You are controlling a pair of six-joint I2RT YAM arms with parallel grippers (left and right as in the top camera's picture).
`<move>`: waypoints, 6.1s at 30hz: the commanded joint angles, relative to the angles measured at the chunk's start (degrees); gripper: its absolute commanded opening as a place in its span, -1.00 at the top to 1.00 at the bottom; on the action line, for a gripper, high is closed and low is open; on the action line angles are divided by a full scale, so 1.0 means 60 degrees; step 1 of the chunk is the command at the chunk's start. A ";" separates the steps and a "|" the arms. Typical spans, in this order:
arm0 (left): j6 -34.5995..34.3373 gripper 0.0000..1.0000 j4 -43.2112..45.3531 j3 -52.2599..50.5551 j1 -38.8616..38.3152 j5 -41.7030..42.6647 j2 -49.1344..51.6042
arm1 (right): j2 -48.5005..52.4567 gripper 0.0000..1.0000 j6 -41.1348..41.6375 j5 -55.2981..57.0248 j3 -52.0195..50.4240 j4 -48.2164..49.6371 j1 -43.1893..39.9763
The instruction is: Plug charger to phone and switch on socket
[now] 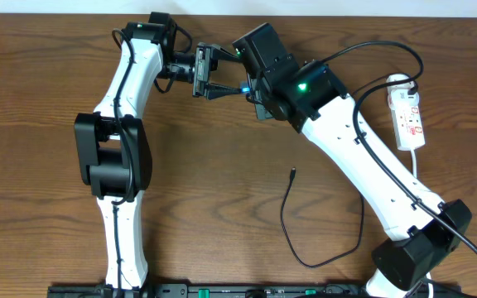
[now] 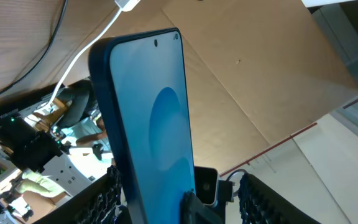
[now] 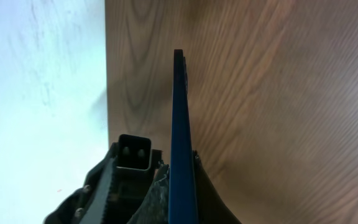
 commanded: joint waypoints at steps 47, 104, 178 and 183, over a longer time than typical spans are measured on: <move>-0.0627 0.58 -0.0175 -0.0007 0.0007 0.0229 -0.0375 | 0.0313 0.94 0.0867 -0.0058 0.0189 0.1038 0.0240; 0.3697 0.86 0.0718 -0.0007 0.0157 -0.2415 -0.0375 | -0.0834 -0.89 -1.4025 -0.2572 -0.1122 -0.3901 -0.4040; 0.3832 0.86 0.0747 -0.0007 0.0157 -0.2466 -0.0372 | -0.0776 0.50 -1.1016 -0.4357 -0.9701 0.4393 -0.2524; 0.3832 0.86 0.0743 -0.0007 0.0157 -0.2466 -0.0375 | -0.0776 0.52 -1.1012 -0.4299 -0.9701 0.4390 -0.2524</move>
